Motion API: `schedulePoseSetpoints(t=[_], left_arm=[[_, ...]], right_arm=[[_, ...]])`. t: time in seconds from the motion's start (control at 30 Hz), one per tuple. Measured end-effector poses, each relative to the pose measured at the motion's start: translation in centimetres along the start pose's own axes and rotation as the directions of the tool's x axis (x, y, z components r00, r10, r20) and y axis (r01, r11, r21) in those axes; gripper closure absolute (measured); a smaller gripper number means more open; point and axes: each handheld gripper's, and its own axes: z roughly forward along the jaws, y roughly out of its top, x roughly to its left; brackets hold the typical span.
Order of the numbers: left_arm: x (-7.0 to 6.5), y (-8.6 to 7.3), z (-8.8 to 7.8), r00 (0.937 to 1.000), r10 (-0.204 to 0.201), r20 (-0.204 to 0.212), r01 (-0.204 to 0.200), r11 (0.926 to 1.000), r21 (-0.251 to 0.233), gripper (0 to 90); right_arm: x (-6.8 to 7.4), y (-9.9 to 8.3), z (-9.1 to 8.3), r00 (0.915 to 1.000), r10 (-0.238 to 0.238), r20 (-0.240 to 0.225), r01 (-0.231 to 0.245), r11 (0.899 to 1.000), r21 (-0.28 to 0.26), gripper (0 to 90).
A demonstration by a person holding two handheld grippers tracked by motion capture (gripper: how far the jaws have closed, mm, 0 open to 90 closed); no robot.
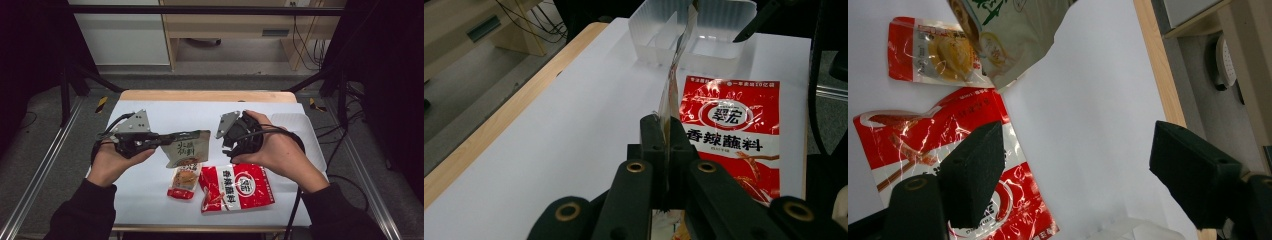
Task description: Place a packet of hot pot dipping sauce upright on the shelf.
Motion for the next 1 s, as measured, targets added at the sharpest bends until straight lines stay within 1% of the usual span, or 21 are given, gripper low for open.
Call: schedulePoseSetpoints(t=[0.03,0.13,0.2,0.27,0.33,0.43,0.6,0.63,0.77,0.87,0.93,0.97,1.0], left_arm=[[-0.1,0.2,0.3,1.0000,0.003,0.007,-0.003,1.0000,0.001,90.0],[-0.2,0.5,0.8,0.9998,0.012,0.018,-0.012,0.9999,0.011,90.0],[-0.3,0.8,1.4,0.9991,0.030,0.029,-0.030,0.9994,0.018,90.0],[-0.5,0.9,1.5,0.9988,0.037,0.031,-0.037,0.9992,0.013,90.0],[-0.5,0.9,1.8,0.9986,0.041,0.033,-0.041,0.9991,0.013,90.0],[-0.6,1.1,2.2,0.9982,0.041,0.043,-0.042,0.9990,0.015,90.0],[-0.9,1.3,2.9,0.9971,0.050,0.057,-0.051,0.9986,0.017,90.0],[-1.0,1.4,3.0,0.9969,0.052,0.060,-0.053,0.9985,0.017,90.0],[-1.4,1.6,3.4,0.9962,0.062,0.062,-0.063,0.9979,0.016,90.0],[-1.5,1.6,3.7,0.9954,0.066,0.070,-0.067,0.9976,0.019,90.0],[-1.6,1.6,4.0,0.9949,0.068,0.075,-0.070,0.9973,0.022,90.0],[-1.7,1.6,4.2,0.9948,0.068,0.076,-0.070,0.9973,0.024,90.0],[-1.7,1.6,4.2,0.9948,0.068,0.076,-0.070,0.9973,0.024,90.0]], right_arm=[[-0.3,-0.2,-0.3,1.0000,-0.007,-0.001,0.007,1.000,0.005,24.9],[-0.5,-0.3,-0.5,0.9999,-0.017,0.003,0.017,1.000,0.004,26.0],[-0.9,-0.4,-0.7,0.9998,-0.018,-0.001,0.018,1.000,0.000,26.7],[-0.9,-0.4,-0.8,0.9999,-0.017,-0.001,0.017,1.000,0.001,26.7],[-1.0,-0.4,-0.8,0.9996,-0.024,-0.018,0.024,1.000,0.008,27.2],[-1.0,-0.2,-0.6,0.9993,-0.026,-0.026,0.027,0.999,0.019,28.9],[-1.0,0.2,-0.6,0.9986,-0.033,-0.042,0.034,0.999,0.033,27.3],[-0.9,0.4,-0.5,0.9976,-0.037,-0.058,0.039,0.999,0.027,28.6],[-0.9,0.7,-0.1,0.9963,-0.048,-0.071,0.050,0.998,0.027,31.5],[-0.8,1.0,0.3,0.9933,-0.065,-0.096,0.067,0.998,0.019,34.9],[-0.7,1.1,0.5,0.9922,-0.072,-0.102,0.075,0.997,0.022,36.5],[-0.6,1.3,0.8,0.9907,-0.077,-0.112,0.080,0.997,0.023,41.9],[-0.6,1.3,0.8,0.9907,-0.077,-0.112,0.080,0.997,0.023,41.9]])
